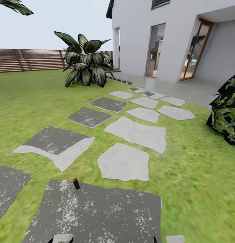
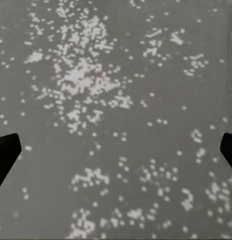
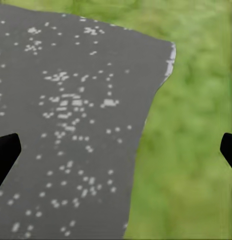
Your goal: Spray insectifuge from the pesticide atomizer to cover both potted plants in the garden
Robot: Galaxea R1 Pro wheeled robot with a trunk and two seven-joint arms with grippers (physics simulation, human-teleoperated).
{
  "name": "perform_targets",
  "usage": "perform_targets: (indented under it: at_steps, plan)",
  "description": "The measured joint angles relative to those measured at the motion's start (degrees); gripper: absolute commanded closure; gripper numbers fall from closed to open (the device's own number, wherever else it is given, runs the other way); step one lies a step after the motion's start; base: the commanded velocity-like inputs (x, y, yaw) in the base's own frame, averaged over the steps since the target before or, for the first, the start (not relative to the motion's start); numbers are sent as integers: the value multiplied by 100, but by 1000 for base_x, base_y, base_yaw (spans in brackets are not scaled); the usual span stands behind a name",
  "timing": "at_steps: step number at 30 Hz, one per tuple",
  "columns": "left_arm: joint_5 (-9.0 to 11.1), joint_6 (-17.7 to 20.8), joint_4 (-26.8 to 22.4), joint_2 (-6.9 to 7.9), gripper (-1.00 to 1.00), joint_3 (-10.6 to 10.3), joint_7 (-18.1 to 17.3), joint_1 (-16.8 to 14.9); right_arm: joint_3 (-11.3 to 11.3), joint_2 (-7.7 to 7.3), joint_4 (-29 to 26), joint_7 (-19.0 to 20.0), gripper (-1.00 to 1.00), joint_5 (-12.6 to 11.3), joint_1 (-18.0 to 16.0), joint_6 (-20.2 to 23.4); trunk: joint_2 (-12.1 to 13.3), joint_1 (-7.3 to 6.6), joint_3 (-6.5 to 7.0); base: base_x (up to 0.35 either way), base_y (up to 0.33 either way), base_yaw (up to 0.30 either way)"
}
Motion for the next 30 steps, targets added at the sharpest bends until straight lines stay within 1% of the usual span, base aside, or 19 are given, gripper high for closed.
perform_targets:
  at_steps: [30]
  plan:
    - [0, 0, 0, 0, -100, -1, 0, 0, 8, 0, 5, 6, -100, 8, 0, 0, 0, 0, 0, 279, -170, 0]
